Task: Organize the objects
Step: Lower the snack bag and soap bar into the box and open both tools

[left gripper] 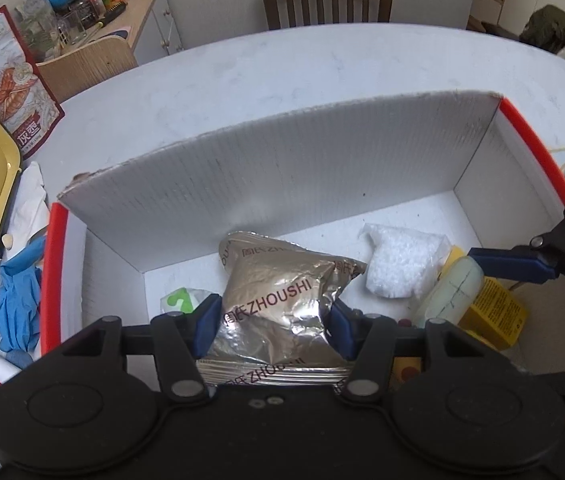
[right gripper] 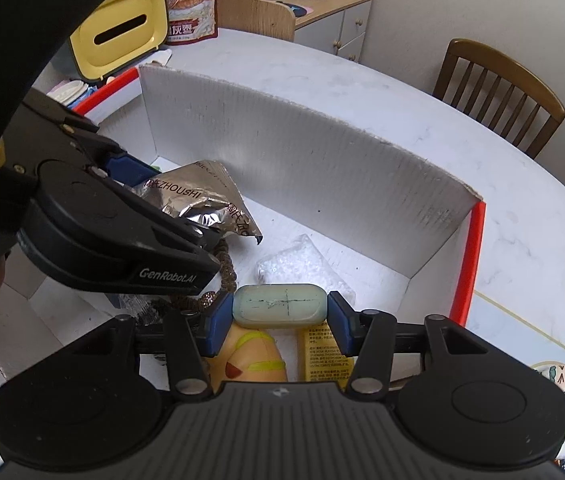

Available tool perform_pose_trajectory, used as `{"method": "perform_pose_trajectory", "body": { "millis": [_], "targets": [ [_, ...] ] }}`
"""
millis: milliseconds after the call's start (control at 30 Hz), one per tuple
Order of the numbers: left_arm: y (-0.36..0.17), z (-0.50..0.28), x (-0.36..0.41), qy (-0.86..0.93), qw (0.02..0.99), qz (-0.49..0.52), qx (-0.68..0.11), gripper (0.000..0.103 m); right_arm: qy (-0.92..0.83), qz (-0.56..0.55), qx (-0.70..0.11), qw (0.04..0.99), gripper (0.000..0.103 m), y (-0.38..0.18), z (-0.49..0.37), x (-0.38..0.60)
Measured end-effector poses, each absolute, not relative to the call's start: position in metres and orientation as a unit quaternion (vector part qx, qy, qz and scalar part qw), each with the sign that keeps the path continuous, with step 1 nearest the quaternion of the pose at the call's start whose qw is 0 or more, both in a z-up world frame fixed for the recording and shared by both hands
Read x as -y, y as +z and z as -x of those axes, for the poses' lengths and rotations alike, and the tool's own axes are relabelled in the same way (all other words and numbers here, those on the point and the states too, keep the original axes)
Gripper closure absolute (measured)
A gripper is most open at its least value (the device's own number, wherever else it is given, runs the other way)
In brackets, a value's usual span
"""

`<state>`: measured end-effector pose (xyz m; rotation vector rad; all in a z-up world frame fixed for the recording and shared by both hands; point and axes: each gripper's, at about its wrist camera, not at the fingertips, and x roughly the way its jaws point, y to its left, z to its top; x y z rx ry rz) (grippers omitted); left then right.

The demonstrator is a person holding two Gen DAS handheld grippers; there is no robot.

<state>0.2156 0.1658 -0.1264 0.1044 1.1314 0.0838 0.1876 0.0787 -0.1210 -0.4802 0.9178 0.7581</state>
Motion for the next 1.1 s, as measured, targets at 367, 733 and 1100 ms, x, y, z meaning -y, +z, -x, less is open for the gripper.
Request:
{"method": "perform_pose_trajectory", "body": {
  "millis": [367, 733, 1100],
  "targets": [
    [-0.132, -0.219, -0.167, 0.044, 0.829, -0.045, -0.556, 0.040, 0.359, 0.233, -0.432, 0.794, 0.052, -0.121, -0.186, -0.080],
    [-0.127, -0.212, -0.175, 0.049, 0.834, -0.010, -0.550, 0.025, 0.368, 0.224, -0.427, 0.795, 0.047, -0.115, -0.180, -0.069],
    [-0.107, -0.193, -0.174, 0.052, 0.854, 0.012, -0.518, 0.025, 0.373, 0.196, -0.418, 0.805, 0.043, -0.096, -0.172, -0.053]
  ]
}}
